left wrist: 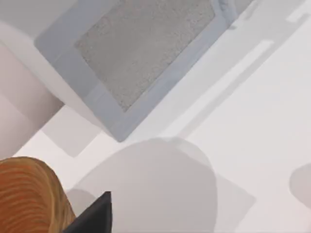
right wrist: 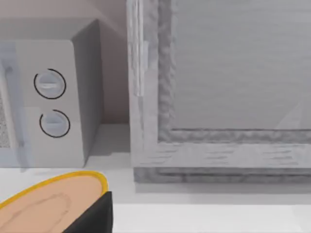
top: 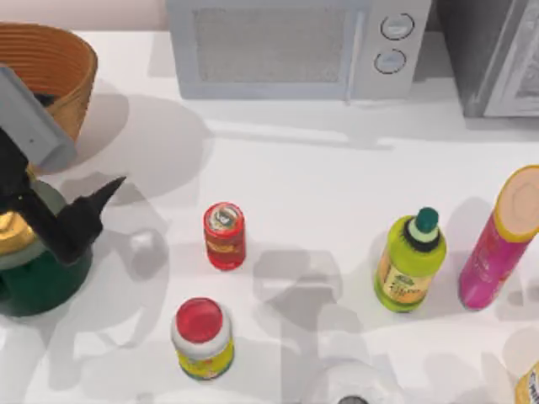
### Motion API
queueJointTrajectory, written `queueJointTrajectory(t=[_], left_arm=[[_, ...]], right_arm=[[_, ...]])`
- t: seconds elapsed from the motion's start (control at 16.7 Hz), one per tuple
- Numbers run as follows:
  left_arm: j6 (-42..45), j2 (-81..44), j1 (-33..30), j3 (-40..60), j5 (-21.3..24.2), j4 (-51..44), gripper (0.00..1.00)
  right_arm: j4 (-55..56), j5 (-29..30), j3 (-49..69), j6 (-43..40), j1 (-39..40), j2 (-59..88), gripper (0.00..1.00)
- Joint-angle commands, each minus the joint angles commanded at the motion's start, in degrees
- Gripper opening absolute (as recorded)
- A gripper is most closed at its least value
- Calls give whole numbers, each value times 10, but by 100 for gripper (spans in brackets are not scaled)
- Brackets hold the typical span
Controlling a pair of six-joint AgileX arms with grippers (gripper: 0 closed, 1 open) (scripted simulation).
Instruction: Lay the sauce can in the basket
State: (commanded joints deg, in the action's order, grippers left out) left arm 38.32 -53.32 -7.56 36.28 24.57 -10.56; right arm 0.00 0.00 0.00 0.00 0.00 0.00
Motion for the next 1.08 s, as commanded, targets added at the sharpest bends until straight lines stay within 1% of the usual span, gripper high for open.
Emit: queueJointTrajectory(t=[0.18, 0.3, 0.48, 0.6, 0.78, 1.08], left_arm=[[110, -199, -14, 95, 73, -39, 100], [168, -307, -23, 141, 119, -66, 100], [224, -427, -32, 177, 175, -99, 100], [248, -479, -32, 190, 202, -113, 100], [270, -514, -26, 204, 221, -121, 100], [269, -514, -28, 202, 220, -119, 100]], right_arm=[[0, 0, 0, 0, 0, 0, 100], [0, 0, 0, 0, 0, 0, 100], [0, 0, 0, 0, 0, 0, 100], [0, 0, 0, 0, 0, 0, 100], [0, 0, 0, 0, 0, 0, 100], [0, 0, 0, 0, 0, 0, 100]])
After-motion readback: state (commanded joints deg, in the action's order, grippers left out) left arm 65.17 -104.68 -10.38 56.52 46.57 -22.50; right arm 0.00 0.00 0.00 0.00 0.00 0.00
